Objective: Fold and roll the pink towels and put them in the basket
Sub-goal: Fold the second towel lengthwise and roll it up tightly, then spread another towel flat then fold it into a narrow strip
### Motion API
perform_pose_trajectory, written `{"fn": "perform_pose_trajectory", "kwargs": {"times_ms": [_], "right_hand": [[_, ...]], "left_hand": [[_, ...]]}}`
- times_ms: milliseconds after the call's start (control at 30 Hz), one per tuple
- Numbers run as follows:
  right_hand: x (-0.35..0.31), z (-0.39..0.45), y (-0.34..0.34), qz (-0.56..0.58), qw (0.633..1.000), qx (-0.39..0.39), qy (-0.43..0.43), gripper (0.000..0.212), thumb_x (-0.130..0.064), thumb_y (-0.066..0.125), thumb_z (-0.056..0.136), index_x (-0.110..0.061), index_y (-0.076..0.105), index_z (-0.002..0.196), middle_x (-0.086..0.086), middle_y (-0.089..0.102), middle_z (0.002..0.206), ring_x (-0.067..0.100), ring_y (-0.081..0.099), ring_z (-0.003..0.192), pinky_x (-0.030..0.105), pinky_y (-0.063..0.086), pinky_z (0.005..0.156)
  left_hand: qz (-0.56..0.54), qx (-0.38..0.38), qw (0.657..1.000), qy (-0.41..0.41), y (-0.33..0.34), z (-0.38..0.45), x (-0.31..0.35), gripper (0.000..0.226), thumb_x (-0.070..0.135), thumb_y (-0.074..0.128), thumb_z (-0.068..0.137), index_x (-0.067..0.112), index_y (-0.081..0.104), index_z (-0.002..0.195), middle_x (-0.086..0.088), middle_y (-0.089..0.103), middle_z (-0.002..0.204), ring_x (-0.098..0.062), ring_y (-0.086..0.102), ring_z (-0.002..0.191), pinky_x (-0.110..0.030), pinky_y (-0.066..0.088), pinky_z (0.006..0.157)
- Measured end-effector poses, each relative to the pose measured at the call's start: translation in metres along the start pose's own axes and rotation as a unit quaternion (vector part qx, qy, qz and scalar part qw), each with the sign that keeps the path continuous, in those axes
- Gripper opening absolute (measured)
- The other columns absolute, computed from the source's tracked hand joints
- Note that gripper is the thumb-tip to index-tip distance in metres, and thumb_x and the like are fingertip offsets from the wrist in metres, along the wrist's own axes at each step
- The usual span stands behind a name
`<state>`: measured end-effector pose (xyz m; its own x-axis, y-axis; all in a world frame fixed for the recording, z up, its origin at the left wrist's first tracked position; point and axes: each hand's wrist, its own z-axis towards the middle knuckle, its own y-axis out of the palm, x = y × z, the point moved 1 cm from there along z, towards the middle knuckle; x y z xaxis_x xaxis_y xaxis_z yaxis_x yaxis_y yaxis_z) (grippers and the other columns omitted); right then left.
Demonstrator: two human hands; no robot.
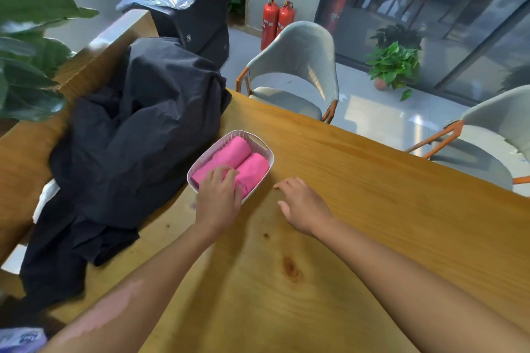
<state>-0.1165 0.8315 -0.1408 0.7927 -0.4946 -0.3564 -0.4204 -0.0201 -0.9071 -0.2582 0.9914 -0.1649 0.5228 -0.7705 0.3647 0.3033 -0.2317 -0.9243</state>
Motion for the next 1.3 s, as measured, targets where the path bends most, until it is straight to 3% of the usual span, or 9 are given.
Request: {"fn": "perform_pose_trajectory", "kwargs": {"times_ms": [200,333,633,833,967,1100,1300], "right_hand": [[0.037,-0.068,-0.003,0.04,0.997,-0.003,0.07,0.038,-0.025,0.053,0.101,-0.024,0.05,0.138,-0.004,0.051,0.138,0.02,0.046,0.128,0.038,0.044,0.102],[0.064,-0.11,-0.008,0.07,0.99,0.016,0.12,0.036,-0.029,0.051,0.102,-0.026,0.05,0.138,-0.007,0.053,0.136,0.016,0.053,0.123,0.037,0.049,0.096],[0.135,-0.215,-0.036,0.135,0.964,0.095,0.208,0.029,-0.027,0.053,0.1,-0.029,0.056,0.129,-0.012,0.06,0.12,0.008,0.06,0.096,0.033,0.053,0.084],[0.2,-0.295,-0.055,0.152,0.942,0.139,0.266,0.025,-0.031,0.052,0.1,-0.03,0.059,0.124,-0.014,0.062,0.112,0.008,0.062,0.092,0.035,0.054,0.079],[0.257,-0.356,-0.063,0.155,0.919,0.183,0.312,0.02,-0.041,0.049,0.1,-0.032,0.062,0.112,-0.013,0.066,0.105,0.012,0.064,0.091,0.036,0.055,0.076],[0.316,-0.42,-0.069,0.174,0.895,0.23,0.339,0.03,-0.058,0.043,0.099,-0.032,0.06,0.101,-0.014,0.064,0.099,0.014,0.064,0.085,0.035,0.053,0.071],[0.411,-0.517,-0.083,0.178,0.886,0.244,0.351,0.03,-0.055,0.043,0.1,-0.03,0.059,0.101,-0.012,0.064,0.097,0.017,0.063,0.084,0.034,0.051,0.071]], "left_hand": [[-0.087,-0.019,0.996,-0.005,0.0,-0.03,0.058,0.023,0.018,0.06,0.094,0.009,0.066,0.115,-0.008,0.064,0.113,-0.031,0.053,0.102,-0.046,0.045,0.089],[-0.104,-0.055,0.992,0.039,0.006,-0.044,0.096,0.019,0.018,0.057,0.097,0.011,0.068,0.11,-0.004,0.067,0.109,-0.029,0.056,0.103,-0.043,0.046,0.089],[-0.145,-0.135,0.973,0.116,0.024,-0.061,0.213,0.019,0.028,0.05,0.101,0.021,0.064,0.11,0.006,0.069,0.104,-0.018,0.061,0.097,-0.038,0.052,0.079],[-0.151,-0.188,0.957,0.161,0.038,-0.074,0.32,0.018,0.029,0.05,0.102,0.021,0.065,0.106,0.006,0.07,0.1,-0.015,0.064,0.084,-0.033,0.054,0.068],[-0.16,-0.214,0.947,0.178,0.058,-0.093,0.405,0.013,0.03,0.05,0.101,0.027,0.063,0.097,0.012,0.067,0.094,-0.011,0.063,0.077,-0.024,0.047,0.058],[-0.182,-0.228,0.945,0.147,0.083,-0.119,0.489,0.013,0.029,0.051,0.098,0.031,0.063,0.093,0.014,0.07,0.093,-0.013,0.065,0.078,-0.026,0.046,0.059],[-0.226,-0.268,0.93,0.113,0.124,-0.158,0.618,0.013,0.023,0.052,0.096,0.025,0.065,0.093,0.009,0.072,0.09,-0.022,0.069,0.079,-0.041,0.056,0.071]]}}
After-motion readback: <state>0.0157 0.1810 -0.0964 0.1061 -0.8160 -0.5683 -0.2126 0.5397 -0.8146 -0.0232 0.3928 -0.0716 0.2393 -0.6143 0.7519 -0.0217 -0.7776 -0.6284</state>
